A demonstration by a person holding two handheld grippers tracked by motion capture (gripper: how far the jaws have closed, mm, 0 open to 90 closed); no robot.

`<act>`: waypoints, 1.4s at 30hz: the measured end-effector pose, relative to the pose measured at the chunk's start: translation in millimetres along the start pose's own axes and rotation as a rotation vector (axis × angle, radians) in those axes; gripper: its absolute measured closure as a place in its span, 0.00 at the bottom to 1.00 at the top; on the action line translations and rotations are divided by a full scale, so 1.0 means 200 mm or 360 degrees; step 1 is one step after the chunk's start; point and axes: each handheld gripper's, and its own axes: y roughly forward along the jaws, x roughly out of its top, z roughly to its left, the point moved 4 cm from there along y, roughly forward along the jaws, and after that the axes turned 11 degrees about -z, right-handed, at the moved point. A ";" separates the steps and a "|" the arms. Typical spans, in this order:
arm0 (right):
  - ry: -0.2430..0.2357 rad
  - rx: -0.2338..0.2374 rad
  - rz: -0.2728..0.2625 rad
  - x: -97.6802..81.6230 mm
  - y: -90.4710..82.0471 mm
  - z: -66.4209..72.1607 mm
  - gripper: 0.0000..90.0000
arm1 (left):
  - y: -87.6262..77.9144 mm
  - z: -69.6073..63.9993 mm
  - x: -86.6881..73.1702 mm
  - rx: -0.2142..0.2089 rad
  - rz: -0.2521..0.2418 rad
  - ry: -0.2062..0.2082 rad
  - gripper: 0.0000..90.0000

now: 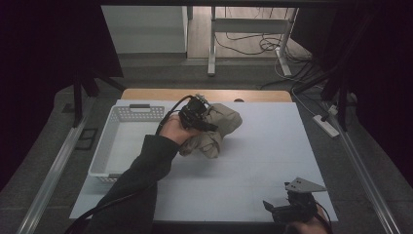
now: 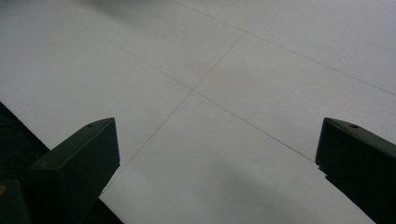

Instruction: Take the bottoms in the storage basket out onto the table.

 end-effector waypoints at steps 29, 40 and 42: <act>-0.0014 0.0009 0.0004 0.00 0.00 0.00 0.00 | 0.38 0.00 -0.14 0.0006 0.0129 0.0003 0.64; -0.0020 0.0006 0.0008 0.00 0.00 0.00 0.00 | 0.43 0.03 -0.19 0.0044 0.0157 -0.0043 0.60; -0.0017 0.0009 0.0005 0.00 0.00 0.00 0.00 | 0.44 0.03 -0.20 0.0060 0.0171 -0.0036 0.58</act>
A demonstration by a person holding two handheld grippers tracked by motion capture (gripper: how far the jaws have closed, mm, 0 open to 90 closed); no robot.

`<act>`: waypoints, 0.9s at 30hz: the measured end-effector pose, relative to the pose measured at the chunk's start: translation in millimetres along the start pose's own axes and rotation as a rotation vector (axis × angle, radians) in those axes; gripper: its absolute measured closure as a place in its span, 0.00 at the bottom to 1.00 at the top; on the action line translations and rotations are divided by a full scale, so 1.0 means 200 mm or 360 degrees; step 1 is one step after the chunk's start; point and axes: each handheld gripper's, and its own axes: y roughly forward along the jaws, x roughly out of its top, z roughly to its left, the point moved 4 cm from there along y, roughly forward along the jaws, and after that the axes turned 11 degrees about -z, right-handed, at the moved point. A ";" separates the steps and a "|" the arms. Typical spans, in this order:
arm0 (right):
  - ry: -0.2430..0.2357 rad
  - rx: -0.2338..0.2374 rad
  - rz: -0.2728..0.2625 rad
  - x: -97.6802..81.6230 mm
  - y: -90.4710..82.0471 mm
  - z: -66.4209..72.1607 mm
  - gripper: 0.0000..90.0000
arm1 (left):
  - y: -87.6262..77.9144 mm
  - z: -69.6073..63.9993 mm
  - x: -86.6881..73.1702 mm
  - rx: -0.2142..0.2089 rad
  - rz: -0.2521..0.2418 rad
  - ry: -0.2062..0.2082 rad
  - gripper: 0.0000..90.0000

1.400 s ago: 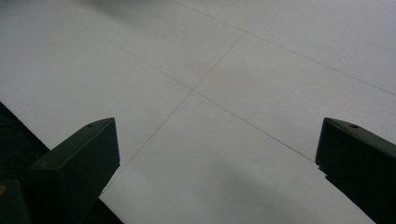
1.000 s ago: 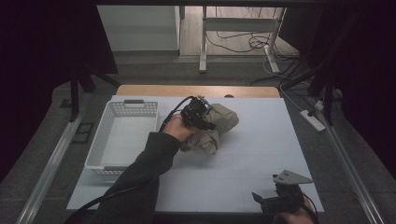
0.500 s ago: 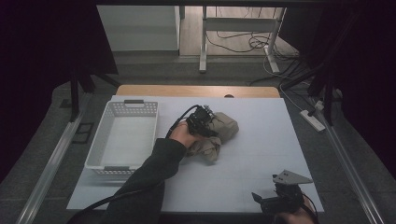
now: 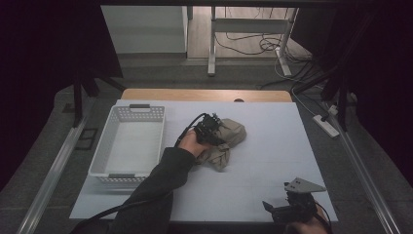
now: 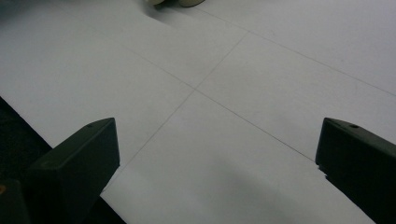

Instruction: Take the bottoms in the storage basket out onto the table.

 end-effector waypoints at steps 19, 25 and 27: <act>0.0007 0.0002 0.0002 0.00 0.00 0.00 0.00 | 0.08 0.02 -0.03 0.0083 0.0057 0.0002 0.31; 0.0009 0.0004 0.0002 0.00 0.00 0.00 0.00 | 0.09 0.01 -0.02 0.0129 0.0095 0.0030 0.24; 0.0008 0.0004 0.0001 0.00 0.00 0.00 0.00 | 0.09 0.01 -0.02 0.0130 0.0093 0.0030 0.20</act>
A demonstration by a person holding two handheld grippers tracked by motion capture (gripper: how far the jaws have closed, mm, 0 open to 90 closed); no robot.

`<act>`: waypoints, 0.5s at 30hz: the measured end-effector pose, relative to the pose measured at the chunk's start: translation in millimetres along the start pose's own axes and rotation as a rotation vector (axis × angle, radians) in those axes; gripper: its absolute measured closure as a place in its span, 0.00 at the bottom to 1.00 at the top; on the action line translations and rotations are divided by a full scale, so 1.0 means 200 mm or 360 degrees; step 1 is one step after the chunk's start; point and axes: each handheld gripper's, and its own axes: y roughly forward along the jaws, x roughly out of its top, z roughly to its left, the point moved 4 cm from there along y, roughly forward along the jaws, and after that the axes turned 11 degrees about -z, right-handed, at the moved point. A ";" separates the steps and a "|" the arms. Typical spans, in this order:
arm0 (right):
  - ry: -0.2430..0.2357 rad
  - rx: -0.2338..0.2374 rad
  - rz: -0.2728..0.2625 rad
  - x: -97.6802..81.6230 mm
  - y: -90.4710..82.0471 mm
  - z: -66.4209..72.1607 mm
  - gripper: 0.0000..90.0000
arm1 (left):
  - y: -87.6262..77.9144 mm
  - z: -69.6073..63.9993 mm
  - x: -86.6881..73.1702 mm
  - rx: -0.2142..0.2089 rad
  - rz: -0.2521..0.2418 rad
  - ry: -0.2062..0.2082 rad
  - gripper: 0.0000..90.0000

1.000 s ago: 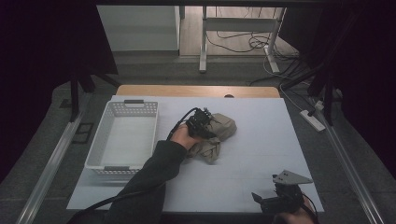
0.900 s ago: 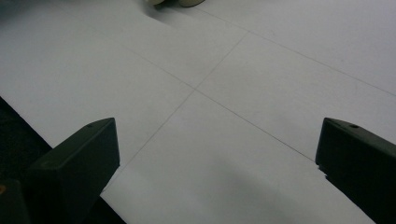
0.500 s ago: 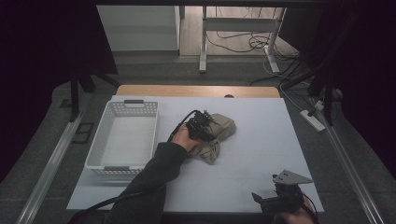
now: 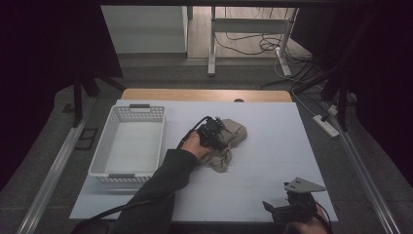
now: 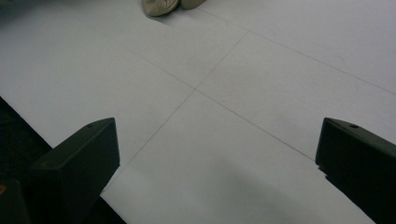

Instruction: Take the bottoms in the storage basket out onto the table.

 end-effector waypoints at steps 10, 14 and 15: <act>0.0002 0.0001 0.0001 0.00 0.00 0.00 0.00 | 0.00 0.01 0.00 -0.0016 0.0013 -0.0055 0.05; 0.0001 0.0003 0.0001 0.00 0.00 0.00 0.00 | -0.01 0.00 0.01 -0.0058 -0.0005 -0.0052 0.03; 0.0002 0.0003 0.0001 0.00 0.00 0.00 0.00 | -0.02 0.00 0.01 -0.0075 -0.0017 -0.0040 0.02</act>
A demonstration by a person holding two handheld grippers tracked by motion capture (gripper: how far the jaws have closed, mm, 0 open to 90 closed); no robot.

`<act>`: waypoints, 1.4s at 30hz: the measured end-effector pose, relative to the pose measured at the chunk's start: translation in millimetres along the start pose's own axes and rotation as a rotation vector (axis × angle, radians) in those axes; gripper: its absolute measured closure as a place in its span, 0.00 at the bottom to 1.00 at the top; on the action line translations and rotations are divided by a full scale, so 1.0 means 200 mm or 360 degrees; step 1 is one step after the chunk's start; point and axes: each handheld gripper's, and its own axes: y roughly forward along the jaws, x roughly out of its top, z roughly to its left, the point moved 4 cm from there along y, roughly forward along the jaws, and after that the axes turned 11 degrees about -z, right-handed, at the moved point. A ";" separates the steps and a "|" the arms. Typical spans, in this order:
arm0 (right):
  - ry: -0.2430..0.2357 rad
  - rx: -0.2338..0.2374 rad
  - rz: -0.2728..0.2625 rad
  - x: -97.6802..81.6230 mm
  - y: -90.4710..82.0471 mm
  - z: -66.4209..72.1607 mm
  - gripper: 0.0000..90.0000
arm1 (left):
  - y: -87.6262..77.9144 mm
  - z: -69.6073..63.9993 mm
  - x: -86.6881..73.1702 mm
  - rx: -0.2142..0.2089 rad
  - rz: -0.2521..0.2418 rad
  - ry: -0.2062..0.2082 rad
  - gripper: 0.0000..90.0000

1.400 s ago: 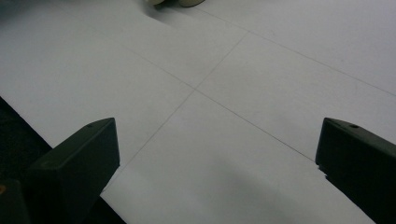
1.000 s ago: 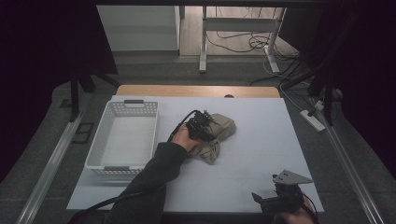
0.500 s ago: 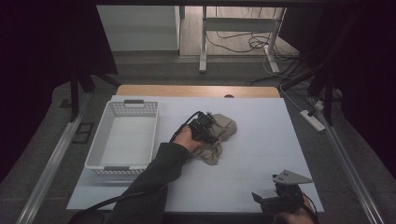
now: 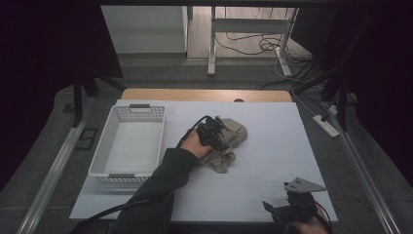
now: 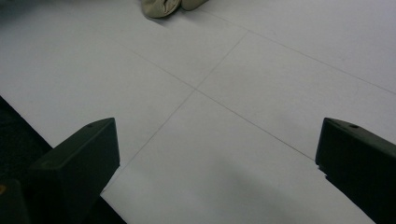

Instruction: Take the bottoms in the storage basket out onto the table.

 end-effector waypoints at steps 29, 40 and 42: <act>-0.0011 0.0003 0.0010 0.00 0.00 0.00 0.00 | -0.12 -0.05 0.07 -0.0126 -0.0165 0.0067 0.00; -0.0012 0.0004 0.0011 0.00 0.00 0.00 0.00 | -0.20 -0.05 0.10 -0.0072 -0.0192 0.0087 0.00; -0.0012 0.0005 0.0011 0.00 0.00 0.00 0.00 | -0.21 -0.05 0.11 -0.0068 -0.0196 0.0087 0.00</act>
